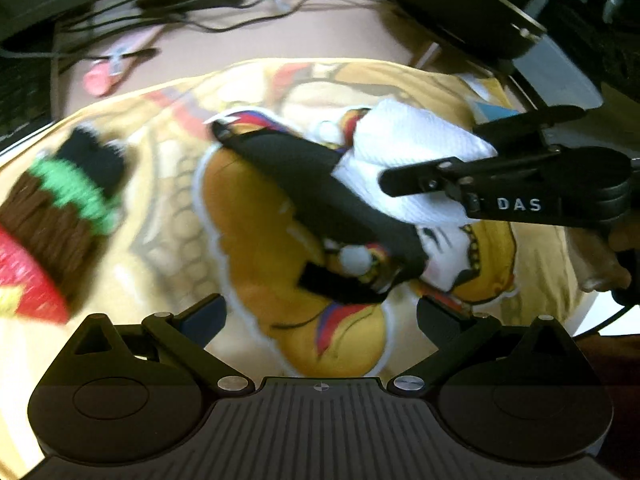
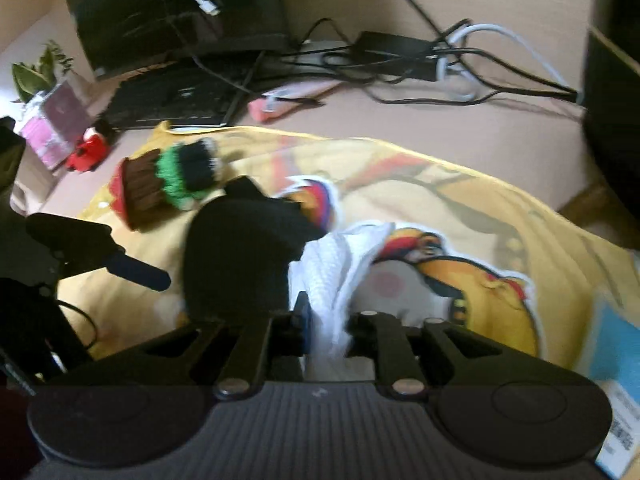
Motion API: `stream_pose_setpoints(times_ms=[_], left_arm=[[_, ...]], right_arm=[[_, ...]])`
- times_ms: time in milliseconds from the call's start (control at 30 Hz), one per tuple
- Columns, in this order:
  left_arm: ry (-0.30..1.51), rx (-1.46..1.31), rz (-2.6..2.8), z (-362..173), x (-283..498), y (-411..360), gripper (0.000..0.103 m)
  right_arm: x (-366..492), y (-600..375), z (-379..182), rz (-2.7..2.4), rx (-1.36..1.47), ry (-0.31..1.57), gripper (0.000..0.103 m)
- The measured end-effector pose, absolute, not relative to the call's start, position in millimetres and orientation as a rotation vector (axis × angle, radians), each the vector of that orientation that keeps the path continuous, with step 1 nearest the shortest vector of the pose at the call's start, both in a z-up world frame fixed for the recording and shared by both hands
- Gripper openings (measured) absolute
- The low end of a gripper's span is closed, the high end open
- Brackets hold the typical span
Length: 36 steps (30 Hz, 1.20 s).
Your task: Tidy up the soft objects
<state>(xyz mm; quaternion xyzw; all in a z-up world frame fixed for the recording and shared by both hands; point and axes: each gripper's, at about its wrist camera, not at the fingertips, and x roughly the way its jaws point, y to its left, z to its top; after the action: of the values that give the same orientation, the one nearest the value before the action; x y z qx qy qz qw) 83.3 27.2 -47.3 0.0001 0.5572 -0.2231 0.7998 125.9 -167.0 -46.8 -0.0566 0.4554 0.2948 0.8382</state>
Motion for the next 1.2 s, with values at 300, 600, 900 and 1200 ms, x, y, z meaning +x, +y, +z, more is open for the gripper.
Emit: stream_pose_setpoints(times_ms=[300, 600, 900, 1200], left_arm=[[1.187, -0.130, -0.496, -53, 121, 12, 0.103], [1.144, -0.247, -0.377, -52, 141, 39, 0.103], [1.118, -0.219, -0.367, -34, 142, 46, 0.103], [1.073, -0.030, -0.645, -3, 136, -31, 0.103]], right_arm=[[109, -171, -53, 0.390, -0.453, 0.797, 0.050], [117, -190, -47, 0.489, -0.214, 0.844, 0.079], [116, -172, -65, 0.564, -0.228, 0.897, 0.010], [114, -277, -10, 0.157, -0.082, 0.750, 0.010]])
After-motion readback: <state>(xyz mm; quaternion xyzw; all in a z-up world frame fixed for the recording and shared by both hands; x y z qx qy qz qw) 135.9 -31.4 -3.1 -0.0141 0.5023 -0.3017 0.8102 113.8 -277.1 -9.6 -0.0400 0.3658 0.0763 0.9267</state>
